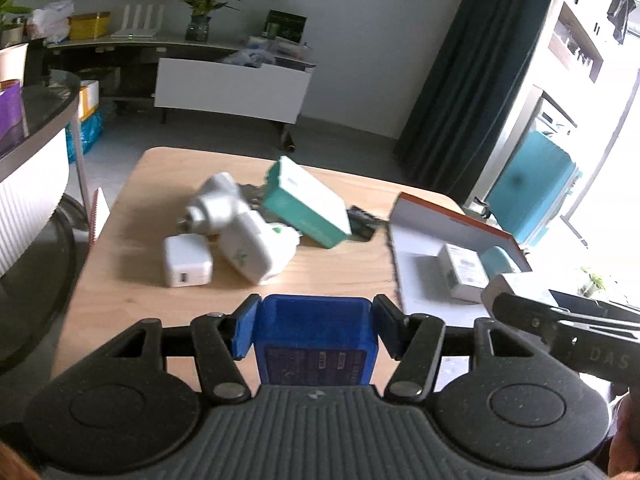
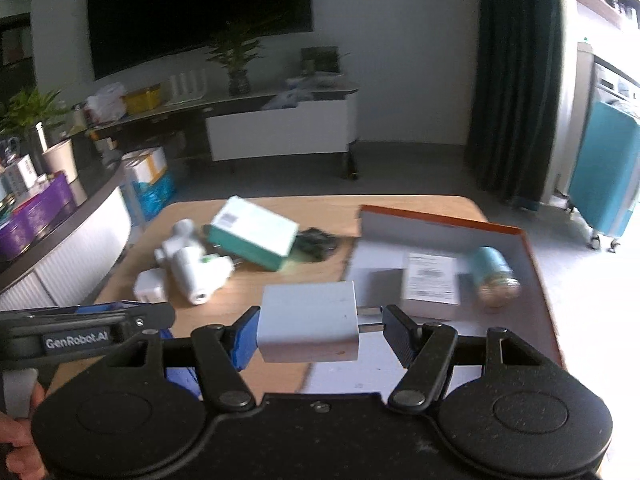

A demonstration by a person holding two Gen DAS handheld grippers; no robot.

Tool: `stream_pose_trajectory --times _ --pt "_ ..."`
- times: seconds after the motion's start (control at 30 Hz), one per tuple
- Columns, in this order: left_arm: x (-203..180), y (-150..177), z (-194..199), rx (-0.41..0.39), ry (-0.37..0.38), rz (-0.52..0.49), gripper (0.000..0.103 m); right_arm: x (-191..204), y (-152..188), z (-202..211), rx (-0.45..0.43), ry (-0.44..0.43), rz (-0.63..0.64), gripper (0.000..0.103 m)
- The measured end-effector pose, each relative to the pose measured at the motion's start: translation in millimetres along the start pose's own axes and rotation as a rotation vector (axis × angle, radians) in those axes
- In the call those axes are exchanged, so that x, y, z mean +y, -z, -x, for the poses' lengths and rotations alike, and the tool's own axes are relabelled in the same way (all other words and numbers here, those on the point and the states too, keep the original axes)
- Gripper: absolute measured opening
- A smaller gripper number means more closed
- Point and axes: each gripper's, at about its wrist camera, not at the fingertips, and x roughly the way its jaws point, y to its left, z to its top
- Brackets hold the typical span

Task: Organize rigid objects
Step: 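Carry the blue tin and the white adapter over the tray with both grippers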

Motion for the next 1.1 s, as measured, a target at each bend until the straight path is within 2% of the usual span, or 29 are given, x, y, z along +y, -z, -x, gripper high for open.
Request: stream_pose_trajectory --times 0.37,0.53,0.77,0.97,1.1 --pt "-73 -33 -10 -0.023 0.084 -0.08 0.06 -55 -9 23 -0.096 0.086 -0.072 0.079" --pt "-102 -28 -25 -0.01 0.113 -0.113 0.06 -80 -4 24 -0.104 0.119 -0.109 0.079" --pt "-124 -21 -44 0.04 0.115 -0.125 0.06 -106 0 29 -0.118 0.147 -0.157 0.079" --pt "-155 -38 -39 -0.003 0.149 -0.181 0.061 -117 -8 37 -0.159 0.168 -0.169 0.079" --pt "-165 -37 -41 -0.028 0.141 -0.204 0.061 -123 -10 40 -0.173 0.179 -0.171 0.079"
